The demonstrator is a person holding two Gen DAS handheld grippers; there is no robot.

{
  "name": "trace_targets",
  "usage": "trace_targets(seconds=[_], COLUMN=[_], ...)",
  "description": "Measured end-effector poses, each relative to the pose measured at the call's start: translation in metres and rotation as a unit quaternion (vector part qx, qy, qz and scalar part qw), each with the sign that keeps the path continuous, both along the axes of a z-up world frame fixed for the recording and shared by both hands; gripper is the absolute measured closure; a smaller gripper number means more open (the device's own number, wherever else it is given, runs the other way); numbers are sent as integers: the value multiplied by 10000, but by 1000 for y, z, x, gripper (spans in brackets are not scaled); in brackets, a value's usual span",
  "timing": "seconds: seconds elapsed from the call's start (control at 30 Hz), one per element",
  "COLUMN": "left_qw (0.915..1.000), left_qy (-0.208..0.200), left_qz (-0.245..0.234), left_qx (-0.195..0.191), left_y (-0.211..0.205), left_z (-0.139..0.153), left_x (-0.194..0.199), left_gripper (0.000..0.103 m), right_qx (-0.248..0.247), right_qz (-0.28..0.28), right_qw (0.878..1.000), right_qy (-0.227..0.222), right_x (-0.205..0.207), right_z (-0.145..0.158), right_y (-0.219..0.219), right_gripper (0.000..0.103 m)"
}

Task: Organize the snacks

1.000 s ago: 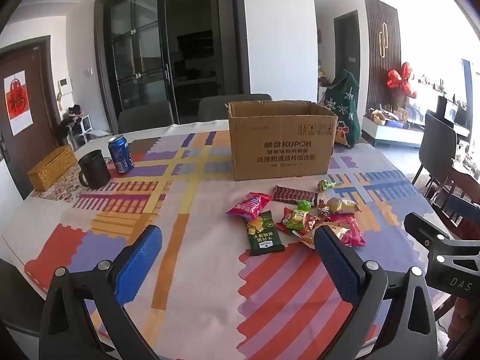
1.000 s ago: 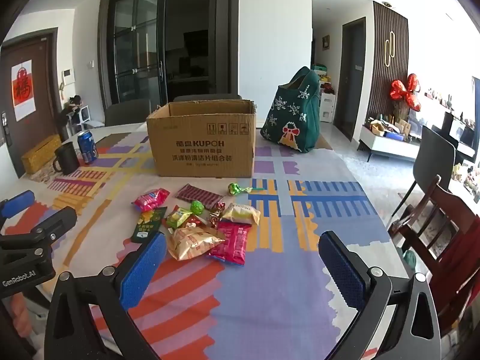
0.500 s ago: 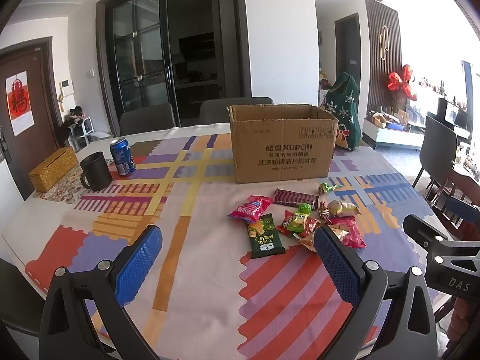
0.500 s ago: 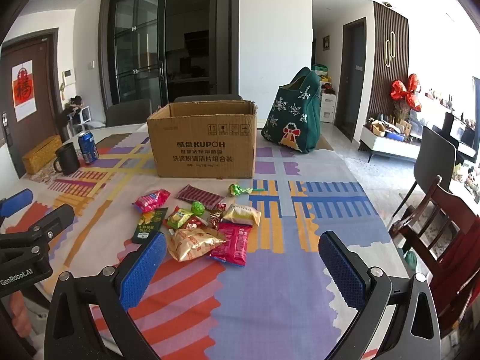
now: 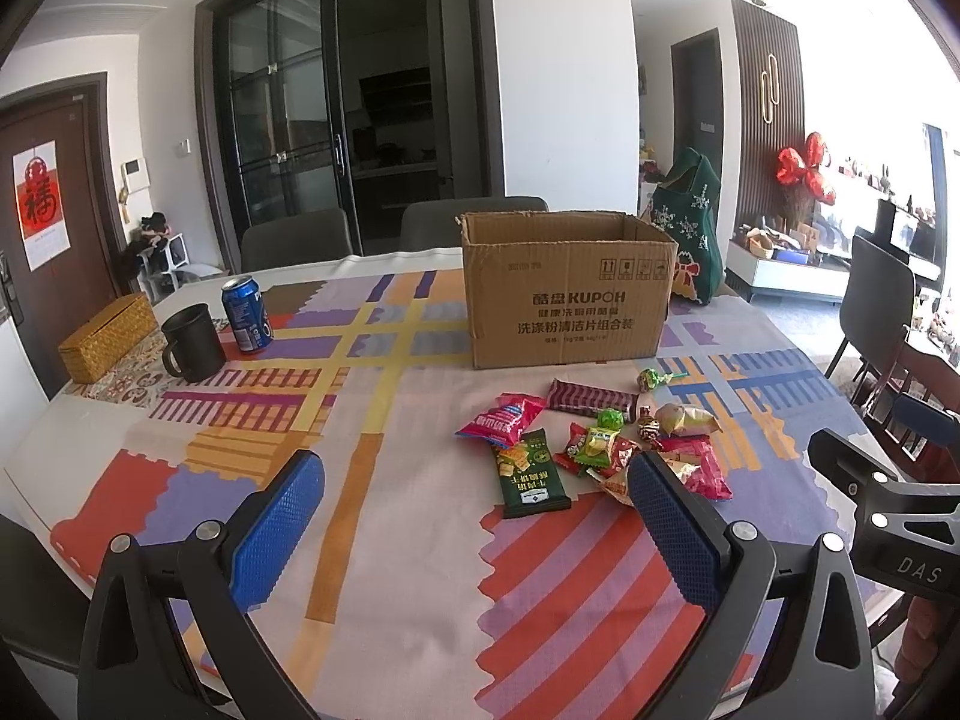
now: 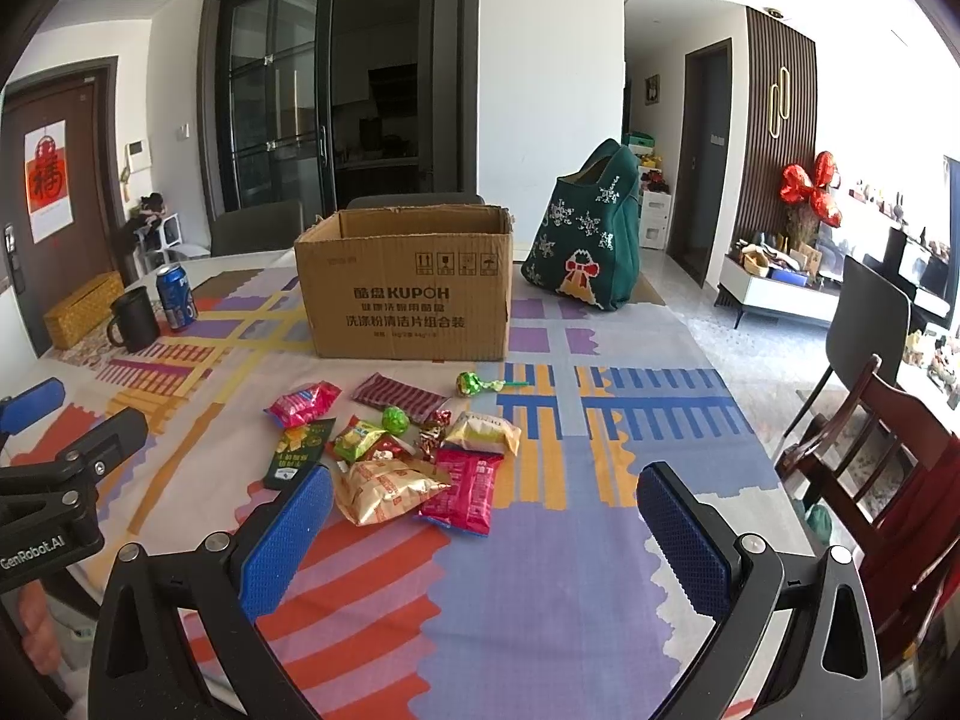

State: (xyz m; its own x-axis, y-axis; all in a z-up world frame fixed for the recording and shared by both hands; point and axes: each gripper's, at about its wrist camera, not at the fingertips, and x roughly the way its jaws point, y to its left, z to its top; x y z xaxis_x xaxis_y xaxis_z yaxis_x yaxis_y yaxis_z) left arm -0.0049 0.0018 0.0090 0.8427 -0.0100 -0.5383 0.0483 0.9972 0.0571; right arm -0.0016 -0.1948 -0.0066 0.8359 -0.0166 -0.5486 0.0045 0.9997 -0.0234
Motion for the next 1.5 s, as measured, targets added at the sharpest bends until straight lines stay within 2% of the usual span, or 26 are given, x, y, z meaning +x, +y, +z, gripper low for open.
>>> trace_targets(seconds=[1.5], left_qw=[10000], left_qy=[55], left_qz=[-1], left_qx=[-9], left_y=[4], left_z=[1], left_x=[0], left_gripper=[0], right_qx=[-2], right_qz=[-10], right_qw=[10000], right_qy=[25], right_x=[4], right_z=[0], right_y=[0], right_gripper=[1])
